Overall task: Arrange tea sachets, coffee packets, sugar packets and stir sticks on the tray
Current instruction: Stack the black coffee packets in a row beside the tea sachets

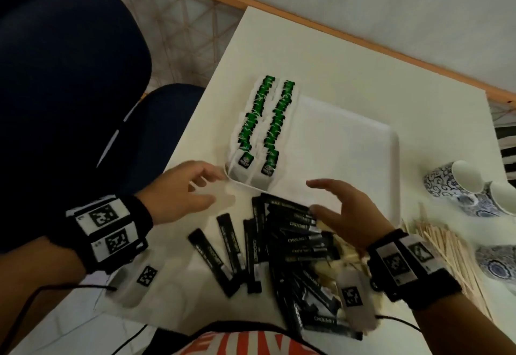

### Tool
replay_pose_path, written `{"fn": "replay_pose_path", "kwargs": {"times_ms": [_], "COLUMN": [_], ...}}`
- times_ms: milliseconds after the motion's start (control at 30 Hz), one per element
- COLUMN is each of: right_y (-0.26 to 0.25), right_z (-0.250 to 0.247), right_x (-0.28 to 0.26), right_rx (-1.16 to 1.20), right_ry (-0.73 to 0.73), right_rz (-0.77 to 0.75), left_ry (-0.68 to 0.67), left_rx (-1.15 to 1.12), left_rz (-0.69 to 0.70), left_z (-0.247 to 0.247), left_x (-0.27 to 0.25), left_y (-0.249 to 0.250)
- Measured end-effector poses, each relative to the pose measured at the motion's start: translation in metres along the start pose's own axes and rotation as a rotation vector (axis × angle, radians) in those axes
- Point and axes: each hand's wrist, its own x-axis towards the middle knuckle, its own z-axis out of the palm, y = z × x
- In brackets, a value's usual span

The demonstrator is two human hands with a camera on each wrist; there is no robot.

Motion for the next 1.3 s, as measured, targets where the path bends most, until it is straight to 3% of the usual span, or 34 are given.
{"fn": "replay_pose_path", "kwargs": {"times_ms": [133, 233, 333, 567, 733, 867, 1000, 1300], "right_y": [0.009, 0.014, 0.017, 0.024, 0.044, 0.062, 0.068, 0.031], "right_z": [0.016, 0.031, 0.042, 0.041, 0.045, 0.049, 0.058, 0.075], "right_x": [-0.037, -0.054, -0.066, -0.093, -0.123, -0.144, -0.152, -0.130], "right_rx": [-0.174, -0.335, -0.441, -0.456, -0.468, -0.532, -0.530, -0.472], "right_ry": [-0.127, -0.210, -0.210, -0.001, -0.097, -0.147, -0.151, -0.246], "right_rz": [-0.159, -0.158, -0.174, -0.399, -0.480, -0.450, -0.366, -0.215], "left_ry": [-0.341, -0.415, -0.422, -0.363, -0.279, -0.301, -0.308, -0.259], "left_rx": [0.541, 0.831, 0.958, 0.868, 0.871, 0.935, 0.822, 0.716], "left_rz": [0.213, 0.319, 0.295, 0.203, 0.232, 0.158, 0.035, 0.045], "left_z": [0.032, 0.056, 0.072, 0.085, 0.086, 0.074, 0.069, 0.078], "left_x": [-0.024, -0.031, -0.034, -0.029, -0.031, -0.038, -0.041, -0.033], "left_y": [0.006, 0.012, 0.019, 0.030, 0.029, 0.024, 0.019, 0.021]}}
